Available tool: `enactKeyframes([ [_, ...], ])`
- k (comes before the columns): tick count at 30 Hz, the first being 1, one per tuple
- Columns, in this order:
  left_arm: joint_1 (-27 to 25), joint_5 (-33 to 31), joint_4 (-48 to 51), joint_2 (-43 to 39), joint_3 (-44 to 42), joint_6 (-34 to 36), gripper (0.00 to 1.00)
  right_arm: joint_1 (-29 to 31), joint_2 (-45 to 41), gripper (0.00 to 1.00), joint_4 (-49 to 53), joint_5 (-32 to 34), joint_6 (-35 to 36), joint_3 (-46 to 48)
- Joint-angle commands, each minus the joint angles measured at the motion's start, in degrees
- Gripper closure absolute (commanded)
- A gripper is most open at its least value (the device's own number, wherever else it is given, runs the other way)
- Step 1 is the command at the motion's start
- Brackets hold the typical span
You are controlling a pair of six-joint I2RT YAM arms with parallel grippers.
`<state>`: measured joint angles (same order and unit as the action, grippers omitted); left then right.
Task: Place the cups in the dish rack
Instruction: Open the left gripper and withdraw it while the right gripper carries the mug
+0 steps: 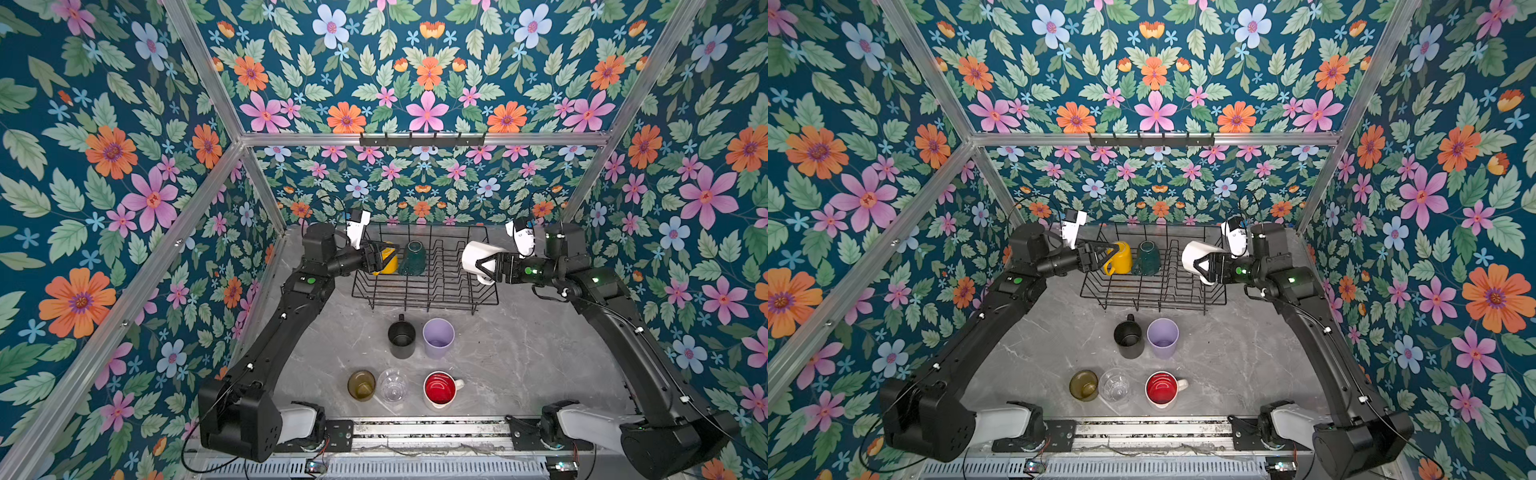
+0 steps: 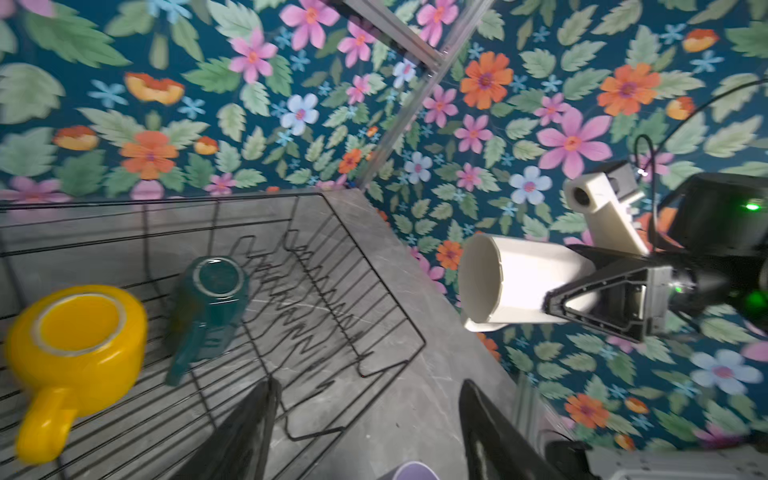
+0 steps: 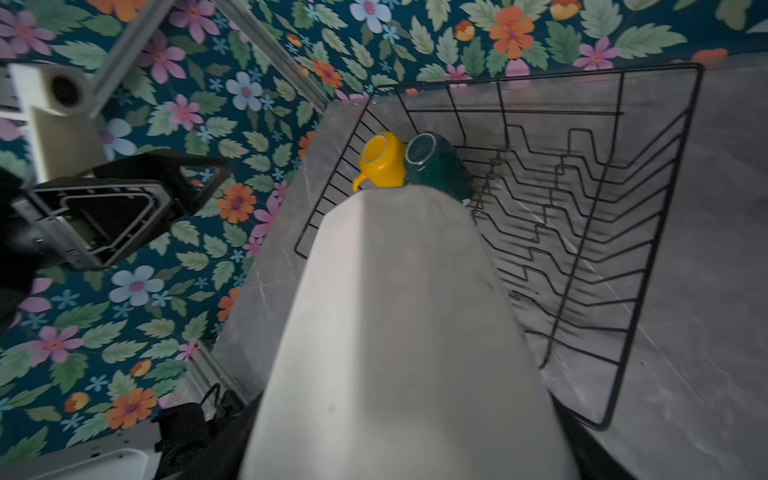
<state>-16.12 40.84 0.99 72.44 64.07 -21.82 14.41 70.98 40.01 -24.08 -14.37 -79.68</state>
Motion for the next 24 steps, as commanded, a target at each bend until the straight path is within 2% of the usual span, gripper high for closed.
enactKeyframes([
  [1,0.29,-13.92,1.8,-3.19,-1.82,4.0,0.25,0.0,2.58,1.0,3.09,8.44,4.04,-3.35],
  [4,0.4,-21.42,1.59,-6.47,-3.86,4.88,0.21,0.0,5.5,1.0,4.75,10.61,5.52,-6.07],
  [8,0.48,-26.92,0.69,-10.0,-6.07,5.86,0.16,0.0,9.73,1.0,6.83,13.49,7.28,-9.56],
  [14,0.61,-30.49,-0.68,-12.78,-8.43,6.5,0.08,0.03,15.56,1.0,7.63,15.37,8.39,-14.26],
  [24,0.76,-33.46,-0.07,-15.5,-10.1,8.02,0.04,0.18,28.14,1.0,11.66,18.87,10.97,-25.21],
])
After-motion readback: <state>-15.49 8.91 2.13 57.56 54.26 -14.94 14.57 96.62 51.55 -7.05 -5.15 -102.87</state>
